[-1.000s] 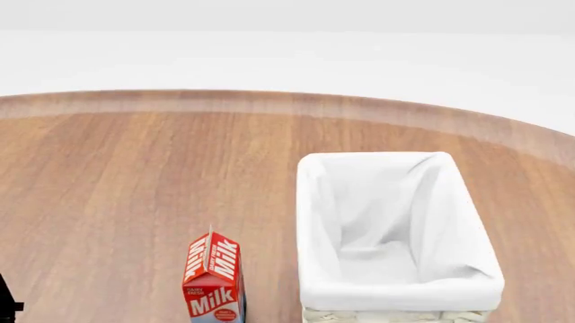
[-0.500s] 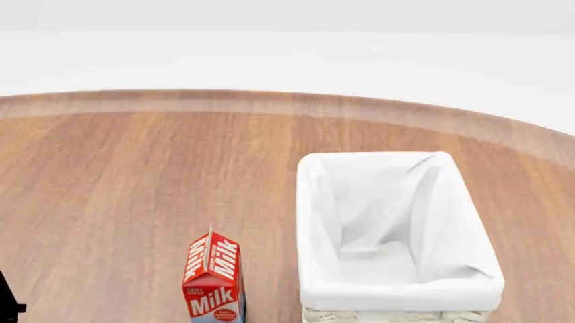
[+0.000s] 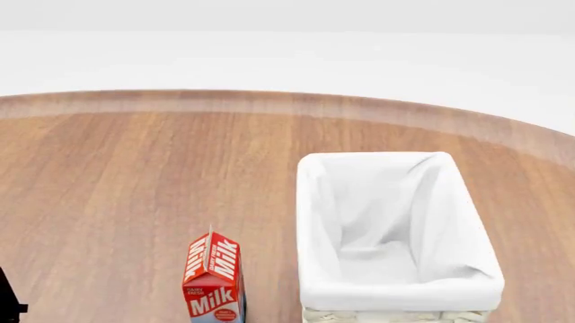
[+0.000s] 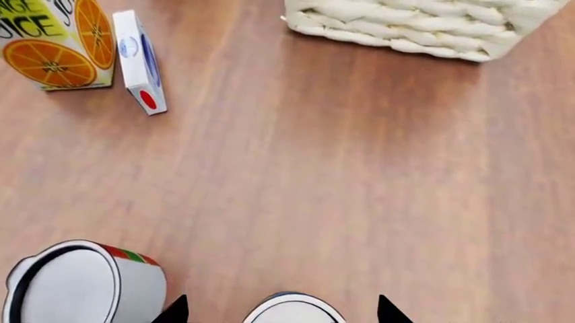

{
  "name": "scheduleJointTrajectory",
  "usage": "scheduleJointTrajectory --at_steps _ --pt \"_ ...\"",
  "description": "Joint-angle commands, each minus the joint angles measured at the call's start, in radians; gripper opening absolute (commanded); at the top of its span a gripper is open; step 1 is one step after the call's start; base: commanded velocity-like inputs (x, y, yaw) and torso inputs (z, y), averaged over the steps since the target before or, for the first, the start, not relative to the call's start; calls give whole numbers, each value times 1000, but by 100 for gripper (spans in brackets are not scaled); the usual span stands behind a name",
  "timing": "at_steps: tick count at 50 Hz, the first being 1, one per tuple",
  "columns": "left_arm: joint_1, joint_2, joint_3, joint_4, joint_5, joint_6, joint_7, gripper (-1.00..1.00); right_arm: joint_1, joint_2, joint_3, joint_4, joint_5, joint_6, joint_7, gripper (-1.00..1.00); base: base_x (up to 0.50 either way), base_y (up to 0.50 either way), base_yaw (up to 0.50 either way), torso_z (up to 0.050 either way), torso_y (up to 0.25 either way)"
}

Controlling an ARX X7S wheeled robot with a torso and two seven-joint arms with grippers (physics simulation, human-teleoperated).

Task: Pick up the alphabet soup and the tomato sauce, and put them in the basket.

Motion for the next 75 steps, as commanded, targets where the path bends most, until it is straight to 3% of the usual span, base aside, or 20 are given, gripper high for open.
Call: scheduleJointTrajectory --at_steps 1,28,75 --pt "-1 -11 6 -1 -7 -2 -13 100 -9 -5 -18 25 -25 -16 -14 100 0 0 0 0 0" --pt "22 -34 10 -39 -30 55 -44 100 -20 -14 -37 79 -55 -55 -44 100 0 0 0 0 0" --pt "15 -68 33 -16 -46 25 -87 100 -20 -35 -64 195 -101 -120 -104 100 0 0 0 0 0"
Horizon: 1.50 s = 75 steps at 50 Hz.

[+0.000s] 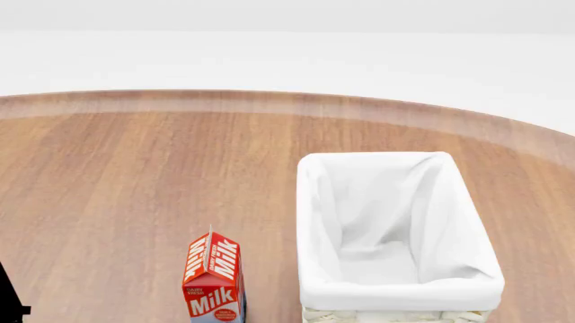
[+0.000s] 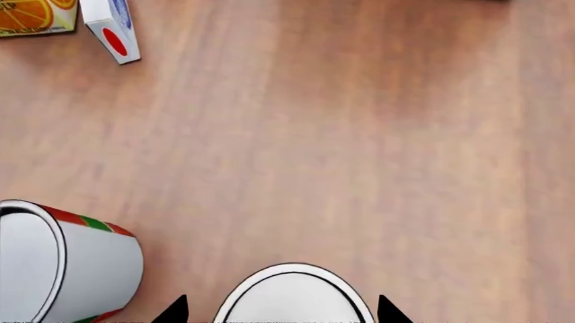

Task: Pick up the alphabet soup and the tomato sauce, and put them in the basket.

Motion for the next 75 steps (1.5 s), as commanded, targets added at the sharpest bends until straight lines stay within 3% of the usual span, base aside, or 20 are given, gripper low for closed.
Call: scheduleJointTrajectory --at_steps 1,26,27,39,52,75 --pt "1 -8 2 1 -7 -1 -10 100 0 -5 -6 25 -11 -15 -12 100 0 0 0 0 0" --pt "0 -24 12 2 -15 -2 -30 100 3 -21 -21 92 -32 -58 -56 100 0 0 0 0 0" --pt "0 -25 13 0 -15 0 -31 100 2 -21 -23 92 -35 -59 -55 -100 0 0 0 0 0" --pt "5 -32 14 -16 -21 20 -40 100 -11 -11 -18 54 -25 -55 -32 -100 1 0 0 0 0" --pt "5 -39 19 -16 -25 22 -50 100 -24 61 47 -209 83 -1 92 -100 0 0 0 0 0" --pt "1 -52 31 -13 -30 15 -66 100 50 134 148 -428 255 30 228 -100 0 0 0 0 0"
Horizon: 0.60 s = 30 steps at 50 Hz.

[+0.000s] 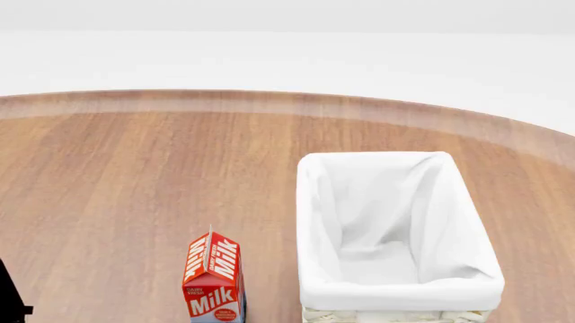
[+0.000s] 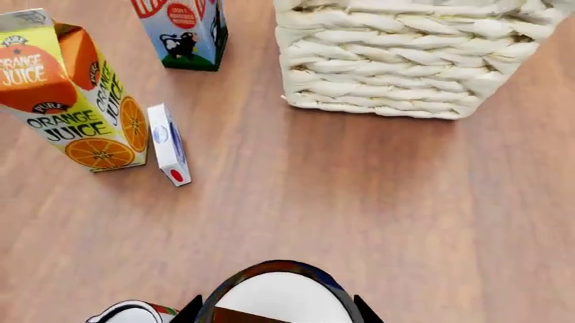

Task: Pick up the alphabet soup and the tomato sauce, and put them in the basket.

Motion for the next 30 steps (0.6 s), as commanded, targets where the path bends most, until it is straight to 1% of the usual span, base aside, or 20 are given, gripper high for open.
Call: scheduleJointTrajectory --at_steps 1,2,3,5,11,13,18,19,21,22,24,25,30 --pt "4 -6 1 -9 -6 12 -8 100 41 31 52 -106 42 15 39 -100 0 0 0 0 0" --pt "6 -7 -1 -11 -8 18 -8 100 56 44 67 -129 97 25 68 -100 0 0 0 0 0" --pt "7 -6 4 -5 -5 8 -10 100 64 44 78 -136 74 7 56 -100 0 0 0 0 0" --pt "11 -7 5 -8 -5 14 -11 100 97 64 104 -166 151 11 95 -100 0 0 0 0 0" --pt "8 -11 2 -7 -11 12 -15 100 190 105 151 -225 259 -10 158 -100 0 0 0 0 2" --pt "9 -12 2 -13 -13 18 -16 100 230 141 112 -230 268 -61 177 -100 0 0 0 0 0" --pt "9 -14 6 -17 -14 23 -19 100 426 302 -153 -230 266 -296 259 -100 0 0 0 0 0" --pt "10 -15 7 -18 -12 25 -20 100 504 340 -223 -230 270 -347 273 -100 0 0 0 0 0" --pt "13 -17 7 -23 -14 32 -22 100 612 386 -366 -230 248 -437 294 -100 0 0 0 0 0" --pt "12 -18 7 -24 -15 32 -23 100 701 412 -440 -230 266 -476 309 -100 0 0 0 0 0" --pt "10 -19 10 -19 -15 25 -25 100 767 428 -562 -230 212 -536 330 -100 0 0 0 0 0" --pt "6 -20 10 -10 -15 13 -26 100 872 448 -638 -230 245 -570 340 -100 0 0 0 0 0" --pt "5 -23 11 -12 -16 14 -29 100 1280 481 -1082 -230 212 -740 402 -100 0 0 0 0 0"
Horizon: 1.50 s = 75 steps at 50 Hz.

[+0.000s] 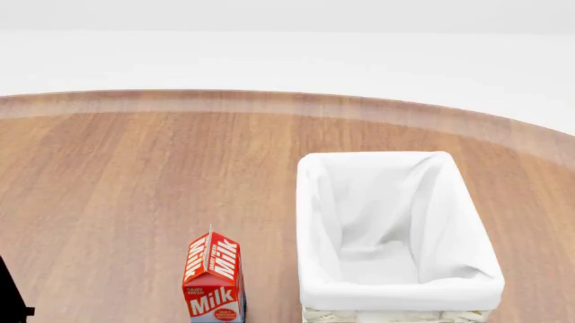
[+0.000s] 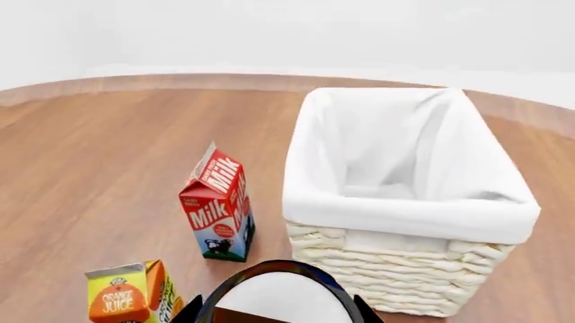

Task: Pick up the alphabet soup and the tomato sauce, and put them in the basket.

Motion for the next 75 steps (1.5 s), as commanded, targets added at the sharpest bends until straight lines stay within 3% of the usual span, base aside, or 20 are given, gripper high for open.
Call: scheduleJointTrajectory --at_steps 1,6,23,36,46,75 --pt "-5 -7 5 4 -3 -9 -8 100 710 142 -713 -25 -32 -343 129 -100 0 0 0 0 0" --pt "-6 -10 6 6 -5 -11 -11 100 952 141 -934 -24 -18 -428 161 -100 0 0 0 0 0" --pt "7 -22 9 -12 -12 16 -25 100 1090 95 -863 187 143 -448 62 -100 0 0 0 0 1" --pt "5 -30 13 -9 -22 10 -37 100 1098 -17 -840 380 194 -459 -21 -100 0 0 0 0 1" --pt "0 -37 15 3 -28 -7 -46 100 1045 -176 -835 687 273 -489 -212 -100 0 0 0 0 0" --pt "-6 -51 19 -6 -45 2 -64 100 965 -575 -844 1520 413 -377 -536 -100 0 0 0 1 1"
